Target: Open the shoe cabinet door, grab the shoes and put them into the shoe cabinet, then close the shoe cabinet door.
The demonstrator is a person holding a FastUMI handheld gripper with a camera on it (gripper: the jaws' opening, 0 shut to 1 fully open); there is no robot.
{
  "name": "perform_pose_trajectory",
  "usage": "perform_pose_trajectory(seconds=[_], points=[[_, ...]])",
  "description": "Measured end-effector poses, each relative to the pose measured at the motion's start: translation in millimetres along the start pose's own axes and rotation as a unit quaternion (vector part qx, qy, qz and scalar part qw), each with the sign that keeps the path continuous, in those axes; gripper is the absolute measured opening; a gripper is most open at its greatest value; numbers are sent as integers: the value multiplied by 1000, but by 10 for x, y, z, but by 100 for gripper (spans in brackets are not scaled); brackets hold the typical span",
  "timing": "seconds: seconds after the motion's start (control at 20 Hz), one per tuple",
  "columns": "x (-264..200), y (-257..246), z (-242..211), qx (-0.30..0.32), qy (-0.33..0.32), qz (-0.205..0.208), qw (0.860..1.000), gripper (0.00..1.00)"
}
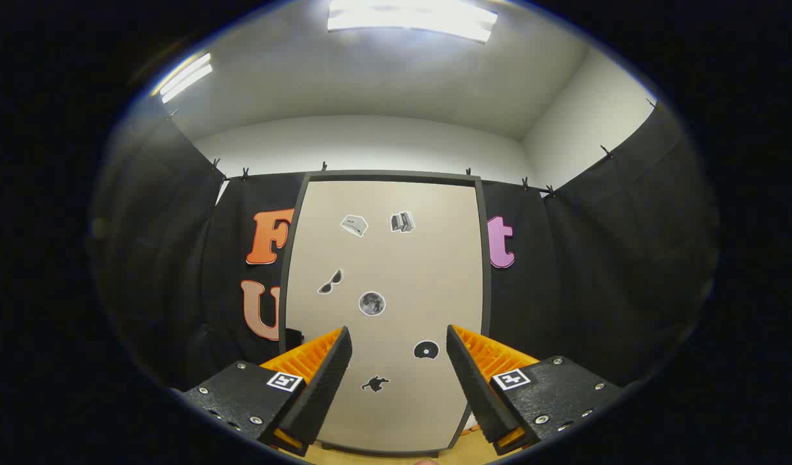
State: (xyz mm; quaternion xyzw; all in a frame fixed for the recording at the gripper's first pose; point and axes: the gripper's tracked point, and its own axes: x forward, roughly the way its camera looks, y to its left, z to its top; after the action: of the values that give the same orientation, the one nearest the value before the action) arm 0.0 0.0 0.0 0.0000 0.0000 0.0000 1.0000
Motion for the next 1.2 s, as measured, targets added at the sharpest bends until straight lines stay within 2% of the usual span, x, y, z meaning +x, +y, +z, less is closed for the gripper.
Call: perform_pose_trajectory(seconds=[0.7, 1.2], points=[[46, 415, -108, 26, 30, 34, 999, 92], [250, 1270, -705, 74, 136, 96, 983, 92]])
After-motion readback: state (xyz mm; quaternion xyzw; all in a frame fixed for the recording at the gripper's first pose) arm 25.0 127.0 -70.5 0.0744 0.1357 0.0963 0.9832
